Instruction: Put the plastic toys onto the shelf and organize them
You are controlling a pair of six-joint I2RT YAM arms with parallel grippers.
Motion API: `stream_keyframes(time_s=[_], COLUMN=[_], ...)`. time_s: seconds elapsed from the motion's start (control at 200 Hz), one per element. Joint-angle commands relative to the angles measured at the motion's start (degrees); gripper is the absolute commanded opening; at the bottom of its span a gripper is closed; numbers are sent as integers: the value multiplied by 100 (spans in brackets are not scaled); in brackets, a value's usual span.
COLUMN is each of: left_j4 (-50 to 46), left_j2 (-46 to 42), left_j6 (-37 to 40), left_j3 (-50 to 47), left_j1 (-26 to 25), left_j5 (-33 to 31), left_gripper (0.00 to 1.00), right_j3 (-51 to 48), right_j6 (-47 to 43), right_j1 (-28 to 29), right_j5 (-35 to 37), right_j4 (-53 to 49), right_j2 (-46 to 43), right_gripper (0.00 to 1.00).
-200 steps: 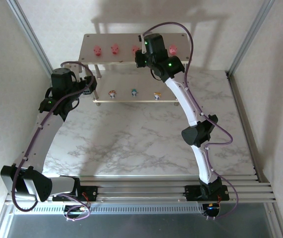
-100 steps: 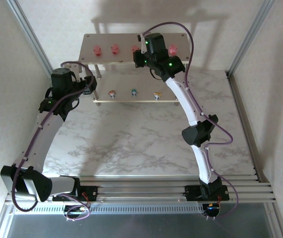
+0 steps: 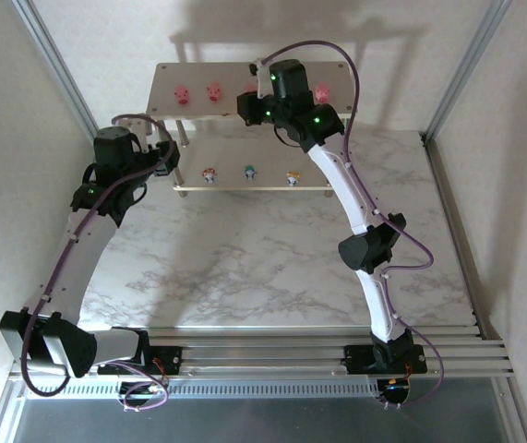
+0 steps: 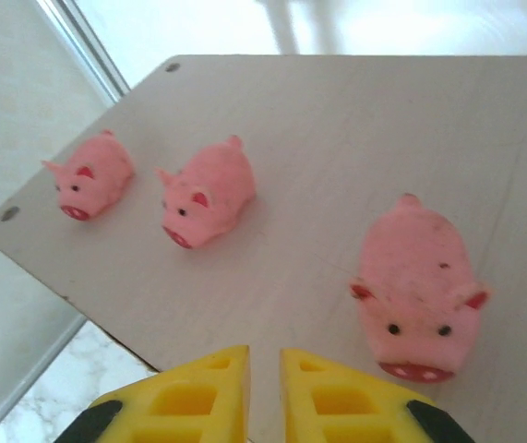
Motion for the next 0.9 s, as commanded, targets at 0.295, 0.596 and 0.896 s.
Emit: stream_keyframes(time_s=[0.295, 0.596, 0.896], left_j4=[245, 935, 2046], left_j2=[-634, -1119, -1737], left_j6=[-47, -336, -625], left_j3=[-468, -1257, -2302], left_j1=[59, 189, 244], left_j5=[-175, -420, -1383], left_gripper=[59, 59, 80], right_j3=[-2493, -5303, -6953], right_j6=[-648, -647, 185], right_j1=[-81, -140, -155], right_j5=[1137, 4048, 5798], right_j4=[1267, 55, -1616], right_j2=[-3401, -6690, -8324], right_gripper=[24, 29, 66])
